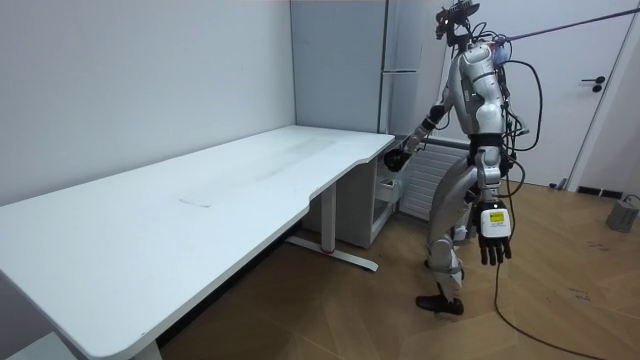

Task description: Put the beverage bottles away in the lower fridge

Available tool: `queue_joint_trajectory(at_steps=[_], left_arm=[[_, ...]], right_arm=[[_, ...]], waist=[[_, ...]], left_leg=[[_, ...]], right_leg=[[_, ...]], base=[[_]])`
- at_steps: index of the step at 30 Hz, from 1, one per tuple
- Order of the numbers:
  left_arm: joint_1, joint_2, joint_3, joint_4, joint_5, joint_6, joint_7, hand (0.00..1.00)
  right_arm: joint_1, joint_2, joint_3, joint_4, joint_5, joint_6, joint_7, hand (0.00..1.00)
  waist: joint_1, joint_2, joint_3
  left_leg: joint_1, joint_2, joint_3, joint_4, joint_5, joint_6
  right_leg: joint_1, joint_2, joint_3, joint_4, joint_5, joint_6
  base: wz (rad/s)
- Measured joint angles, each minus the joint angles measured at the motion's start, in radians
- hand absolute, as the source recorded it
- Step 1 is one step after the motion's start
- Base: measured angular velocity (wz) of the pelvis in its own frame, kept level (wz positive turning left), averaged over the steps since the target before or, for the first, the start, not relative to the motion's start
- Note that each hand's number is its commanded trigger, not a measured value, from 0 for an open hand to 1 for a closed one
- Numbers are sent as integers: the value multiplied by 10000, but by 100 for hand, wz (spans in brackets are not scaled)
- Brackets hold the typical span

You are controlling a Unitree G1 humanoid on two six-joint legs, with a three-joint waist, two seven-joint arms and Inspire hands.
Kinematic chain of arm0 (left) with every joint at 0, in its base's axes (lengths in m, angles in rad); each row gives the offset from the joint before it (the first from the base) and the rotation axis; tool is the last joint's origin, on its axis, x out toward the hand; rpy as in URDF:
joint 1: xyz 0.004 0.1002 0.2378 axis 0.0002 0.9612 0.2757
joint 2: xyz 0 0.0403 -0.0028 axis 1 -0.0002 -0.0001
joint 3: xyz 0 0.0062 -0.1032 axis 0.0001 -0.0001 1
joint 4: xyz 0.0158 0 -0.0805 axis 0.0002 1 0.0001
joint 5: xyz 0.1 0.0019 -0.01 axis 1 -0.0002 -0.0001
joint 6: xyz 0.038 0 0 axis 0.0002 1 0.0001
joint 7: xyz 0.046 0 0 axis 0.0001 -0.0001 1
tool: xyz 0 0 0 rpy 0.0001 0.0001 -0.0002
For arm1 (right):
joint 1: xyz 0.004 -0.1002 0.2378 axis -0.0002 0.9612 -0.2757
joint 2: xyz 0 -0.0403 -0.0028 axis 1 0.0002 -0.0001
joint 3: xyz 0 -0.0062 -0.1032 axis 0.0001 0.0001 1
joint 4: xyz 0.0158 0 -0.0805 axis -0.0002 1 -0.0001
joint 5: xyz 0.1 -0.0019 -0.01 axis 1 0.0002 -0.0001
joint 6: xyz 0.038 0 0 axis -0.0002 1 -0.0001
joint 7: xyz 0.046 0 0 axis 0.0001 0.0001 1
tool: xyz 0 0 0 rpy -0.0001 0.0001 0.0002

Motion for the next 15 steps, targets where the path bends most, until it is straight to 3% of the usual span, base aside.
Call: queue_joint_trajectory(at_steps=[6,15], left_arm=[[0,-19,0,0,-1,6,91,0],[0,-21,3,0,-3,10,90,0]], right_arm=[[63,0,-445,0,54,-3,-343,100],[71,0,-663,0,90,-18,-825,100]], waist=[[-21,-4,3],[-41,-8,5]], left_leg=[[1,120,267,8,0,1],[3,136,301,1,4,8]], right_leg=[[-14,20,11,-30,3,-4],[-11,16,4,-49,7,-8]], base=[[-1],[0]])
